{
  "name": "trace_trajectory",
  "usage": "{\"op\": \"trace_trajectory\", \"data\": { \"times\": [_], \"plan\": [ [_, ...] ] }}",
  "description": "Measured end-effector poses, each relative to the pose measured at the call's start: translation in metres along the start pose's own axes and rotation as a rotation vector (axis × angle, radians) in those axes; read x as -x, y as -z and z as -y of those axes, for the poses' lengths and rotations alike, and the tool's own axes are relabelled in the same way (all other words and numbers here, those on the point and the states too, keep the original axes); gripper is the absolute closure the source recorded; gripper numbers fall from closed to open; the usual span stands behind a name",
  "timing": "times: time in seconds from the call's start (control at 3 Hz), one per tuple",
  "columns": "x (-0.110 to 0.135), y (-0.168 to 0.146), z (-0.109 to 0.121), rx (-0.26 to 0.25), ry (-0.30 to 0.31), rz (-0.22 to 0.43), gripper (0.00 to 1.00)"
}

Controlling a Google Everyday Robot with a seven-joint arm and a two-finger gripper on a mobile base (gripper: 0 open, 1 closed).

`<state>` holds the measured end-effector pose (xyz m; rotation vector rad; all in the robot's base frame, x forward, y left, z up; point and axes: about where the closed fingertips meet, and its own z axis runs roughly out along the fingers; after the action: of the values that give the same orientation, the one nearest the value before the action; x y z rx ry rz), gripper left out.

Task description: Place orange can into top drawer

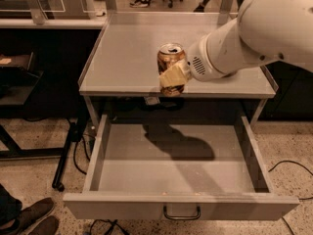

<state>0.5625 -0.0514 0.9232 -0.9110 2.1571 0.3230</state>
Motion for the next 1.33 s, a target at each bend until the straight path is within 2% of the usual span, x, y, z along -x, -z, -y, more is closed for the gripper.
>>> {"op": "trace_trajectory", "data": {
  "times": [0.33, 1.0, 1.33],
  "plan": [
    [-0.020, 0.005, -0.020, 0.028, -0.039, -0.019, 1.00],
    [-0.095, 0.007, -0.089, 0.105, -0.185, -0.099, 1.00],
    [-0.100, 0.005, -0.091, 0.110, -0.187, -0.108, 1.00]
  ]
}}
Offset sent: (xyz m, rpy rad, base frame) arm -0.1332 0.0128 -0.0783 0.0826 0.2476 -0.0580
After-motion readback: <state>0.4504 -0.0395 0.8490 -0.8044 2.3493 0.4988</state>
